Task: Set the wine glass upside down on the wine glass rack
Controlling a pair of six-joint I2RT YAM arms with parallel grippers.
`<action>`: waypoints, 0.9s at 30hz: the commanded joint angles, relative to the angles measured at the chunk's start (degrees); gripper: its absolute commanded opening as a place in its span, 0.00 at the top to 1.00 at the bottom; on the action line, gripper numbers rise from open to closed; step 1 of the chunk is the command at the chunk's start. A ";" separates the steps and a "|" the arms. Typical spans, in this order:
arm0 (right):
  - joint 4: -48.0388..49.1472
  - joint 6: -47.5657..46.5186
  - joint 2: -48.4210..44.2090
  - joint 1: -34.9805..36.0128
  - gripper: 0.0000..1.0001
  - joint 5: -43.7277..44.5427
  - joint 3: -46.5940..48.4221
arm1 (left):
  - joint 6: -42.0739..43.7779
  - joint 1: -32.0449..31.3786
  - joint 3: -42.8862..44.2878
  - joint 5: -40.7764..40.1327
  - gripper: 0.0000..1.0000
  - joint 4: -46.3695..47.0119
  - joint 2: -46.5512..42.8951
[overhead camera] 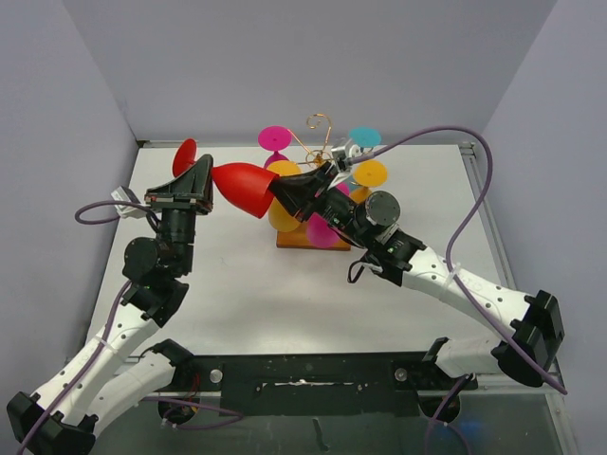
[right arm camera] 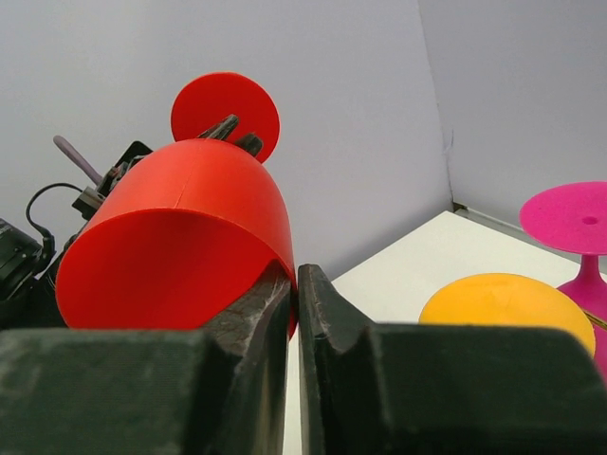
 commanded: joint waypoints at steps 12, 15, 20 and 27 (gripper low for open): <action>-11.13 -0.82 -9.04 0.52 0.48 11.36 0.53 | 17.29 0.18 3.39 0.73 1.00 3.65 -0.83; -16.28 -1.91 -10.76 0.44 0.45 14.00 1.63 | 26.04 0.24 3.75 1.50 1.00 3.34 -1.84; -21.85 -1.01 -12.29 0.48 0.42 13.67 5.24 | 43.19 0.19 5.92 5.71 1.00 -1.89 -3.98; -26.76 3.07 -10.24 0.50 0.40 8.04 12.00 | 63.73 0.21 10.36 15.45 1.00 -12.84 -5.06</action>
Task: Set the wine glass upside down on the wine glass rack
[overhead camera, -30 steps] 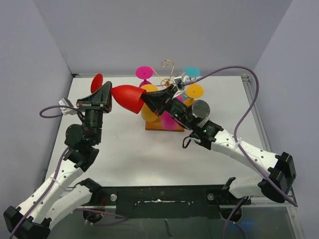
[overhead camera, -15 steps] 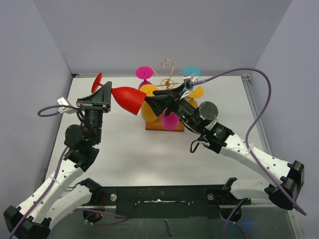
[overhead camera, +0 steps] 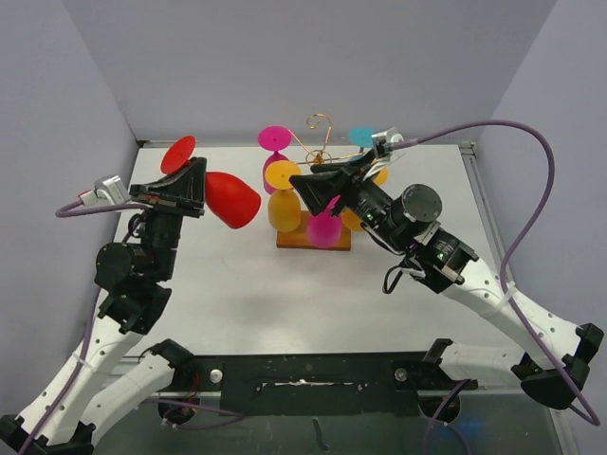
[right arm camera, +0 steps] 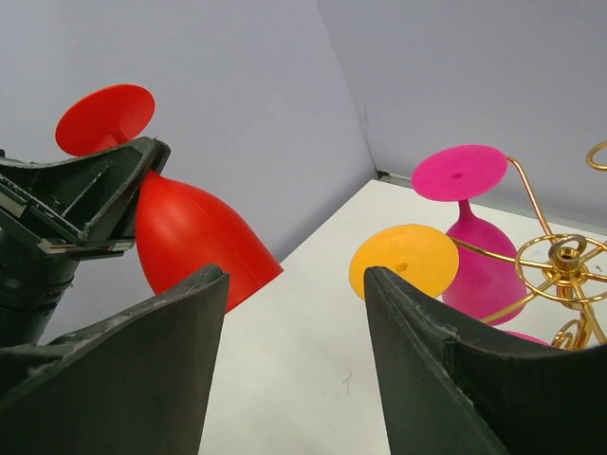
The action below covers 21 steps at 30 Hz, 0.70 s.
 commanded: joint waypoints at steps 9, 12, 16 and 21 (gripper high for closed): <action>-2.07 6.56 3.28 0.28 0.38 -10.62 9.12 | 28.32 0.21 4.24 23.27 1.00 -11.29 -1.38; -2.01 8.30 4.84 0.31 0.38 -13.35 10.49 | 30.65 0.23 3.52 25.40 1.00 -11.54 -1.82; -2.20 11.08 7.53 0.41 0.38 -16.76 12.82 | 33.79 0.20 2.58 28.54 1.00 -11.48 -2.42; -4.07 14.64 11.34 0.44 0.39 -19.95 16.62 | 36.17 0.16 2.03 31.60 1.00 -11.83 -2.84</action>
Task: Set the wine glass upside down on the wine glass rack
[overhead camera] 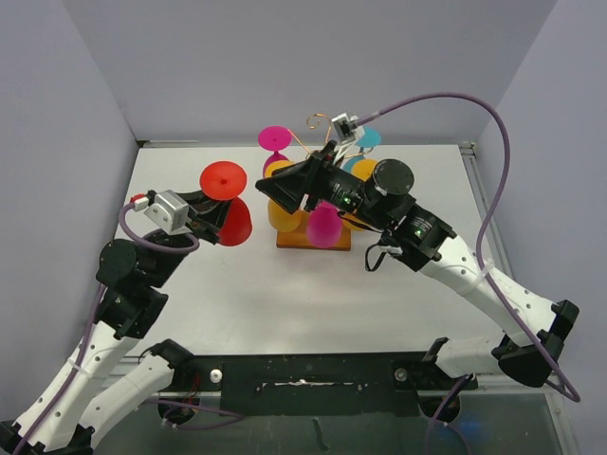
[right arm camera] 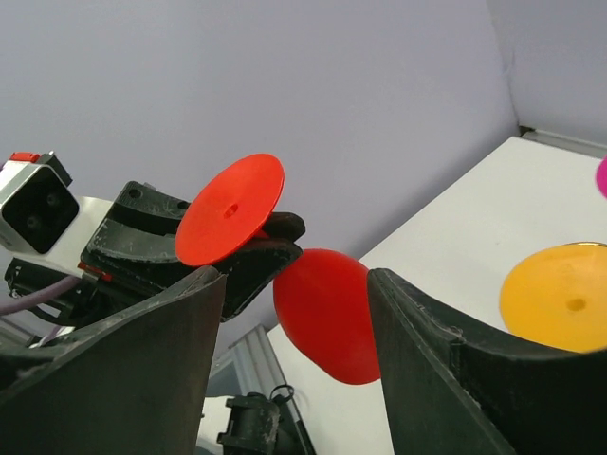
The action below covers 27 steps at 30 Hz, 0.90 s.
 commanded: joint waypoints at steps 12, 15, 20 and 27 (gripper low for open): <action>-1.77 9.68 6.50 0.43 0.47 -7.13 8.73 | 6.73 0.15 -0.38 8.26 1.00 0.46 -1.05; -3.37 10.51 7.59 0.43 0.51 -7.48 9.74 | 7.65 0.21 0.19 9.37 1.00 -0.58 -0.86; -3.95 11.99 8.79 0.38 0.63 -9.56 10.77 | 8.39 0.15 0.12 9.92 1.00 -1.03 -0.68; -2.01 14.68 8.50 0.33 0.89 -11.21 9.66 | 8.59 0.22 -0.31 9.29 1.00 -0.69 -1.39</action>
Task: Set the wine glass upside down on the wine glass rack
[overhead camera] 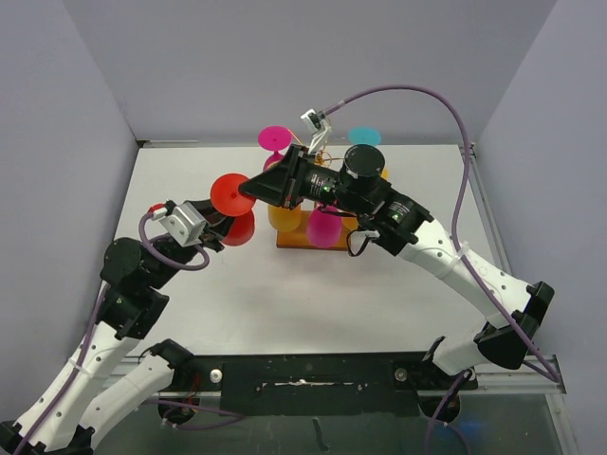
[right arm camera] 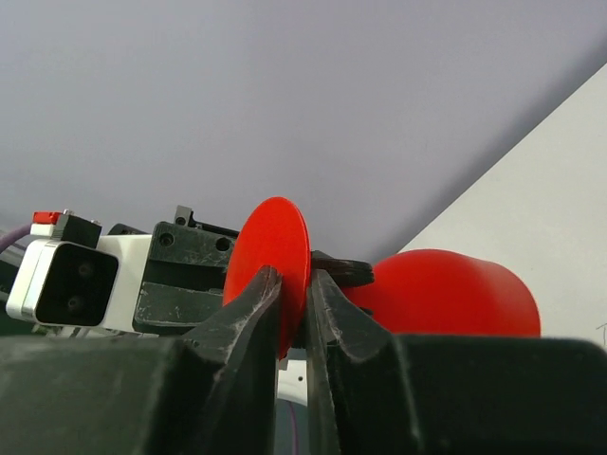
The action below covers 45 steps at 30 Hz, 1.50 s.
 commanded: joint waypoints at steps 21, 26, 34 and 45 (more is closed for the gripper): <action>16.33 5.08 -2.49 -5.63 1.00 -10.04 1.46 | -4.16 0.20 0.03 -3.64 0.38 2.39 -8.48; 18.28 5.13 -3.81 -9.15 1.00 -11.62 1.74 | -5.12 0.15 -0.02 -4.89 0.38 2.30 -10.02; 19.85 1.64 -7.15 -15.78 1.00 -9.78 1.62 | -6.10 0.20 -0.82 -5.78 0.38 3.01 -10.79; 24.47 4.30 -1.68 -27.12 1.00 -11.01 3.95 | -9.28 0.16 -4.19 -10.18 0.38 4.69 -11.46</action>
